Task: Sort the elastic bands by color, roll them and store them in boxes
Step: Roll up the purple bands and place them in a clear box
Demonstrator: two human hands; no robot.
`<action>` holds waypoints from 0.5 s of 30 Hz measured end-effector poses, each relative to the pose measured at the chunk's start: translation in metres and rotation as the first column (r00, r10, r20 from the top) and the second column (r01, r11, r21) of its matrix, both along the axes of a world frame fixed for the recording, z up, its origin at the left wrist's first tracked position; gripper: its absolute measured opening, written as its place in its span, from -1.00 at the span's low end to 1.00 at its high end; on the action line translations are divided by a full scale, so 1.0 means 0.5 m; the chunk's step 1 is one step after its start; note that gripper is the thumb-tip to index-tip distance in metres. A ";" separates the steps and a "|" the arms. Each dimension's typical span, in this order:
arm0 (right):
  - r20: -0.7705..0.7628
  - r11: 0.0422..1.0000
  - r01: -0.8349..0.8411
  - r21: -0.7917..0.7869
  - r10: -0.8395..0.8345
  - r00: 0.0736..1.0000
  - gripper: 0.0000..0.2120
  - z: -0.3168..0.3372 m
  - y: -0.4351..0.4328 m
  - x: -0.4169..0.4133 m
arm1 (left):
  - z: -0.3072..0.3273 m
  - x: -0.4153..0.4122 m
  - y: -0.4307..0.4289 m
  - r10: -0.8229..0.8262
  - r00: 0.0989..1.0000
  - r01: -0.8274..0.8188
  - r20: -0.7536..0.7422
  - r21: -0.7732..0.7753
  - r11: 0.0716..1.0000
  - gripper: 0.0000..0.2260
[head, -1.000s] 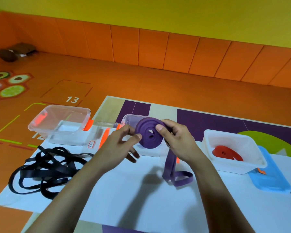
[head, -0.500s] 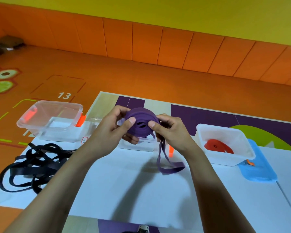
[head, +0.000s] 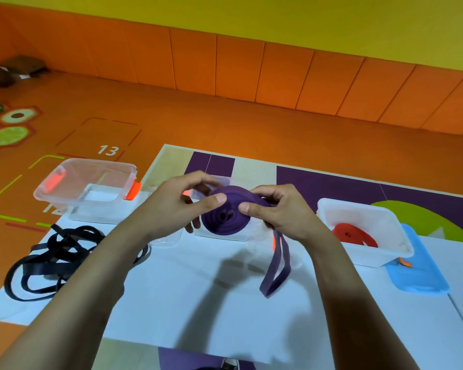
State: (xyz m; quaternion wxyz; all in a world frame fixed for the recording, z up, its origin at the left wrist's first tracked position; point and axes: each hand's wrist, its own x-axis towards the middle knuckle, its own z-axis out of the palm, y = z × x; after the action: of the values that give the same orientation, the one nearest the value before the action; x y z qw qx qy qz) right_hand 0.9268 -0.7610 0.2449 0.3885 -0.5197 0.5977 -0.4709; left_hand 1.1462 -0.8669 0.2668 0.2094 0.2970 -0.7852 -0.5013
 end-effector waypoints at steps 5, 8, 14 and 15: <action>-0.025 0.999 0.010 -0.038 -0.011 1.000 -0.90 0.012 -0.008 0.002 | 0.015 -0.011 -0.009 -0.102 0.994 0.105 0.039 -0.055 0.993 -0.86; 0.055 0.993 0.044 -0.105 -0.038 0.998 -0.88 -0.004 -0.009 0.004 | -0.005 -0.016 0.003 -0.049 0.998 0.047 -0.032 -0.079 0.996 -0.84; 0.182 0.979 0.185 -0.087 -0.167 0.969 -0.77 -0.061 -0.012 0.014 | -0.037 -0.041 0.026 0.138 0.947 -0.084 -0.289 0.192 0.978 -0.77; 0.198 0.975 0.208 -0.084 -0.188 0.962 -0.78 -0.069 -0.012 0.020 | -0.039 -0.046 0.031 0.171 0.930 -0.091 -0.325 0.246 0.965 -0.79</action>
State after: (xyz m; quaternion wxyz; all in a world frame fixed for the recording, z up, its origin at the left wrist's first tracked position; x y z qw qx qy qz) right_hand 0.9366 -0.7668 0.2106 0.3669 -0.4298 0.5817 -0.5851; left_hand 1.1231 -0.8516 0.2473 0.3409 0.2789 -0.6525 -0.6166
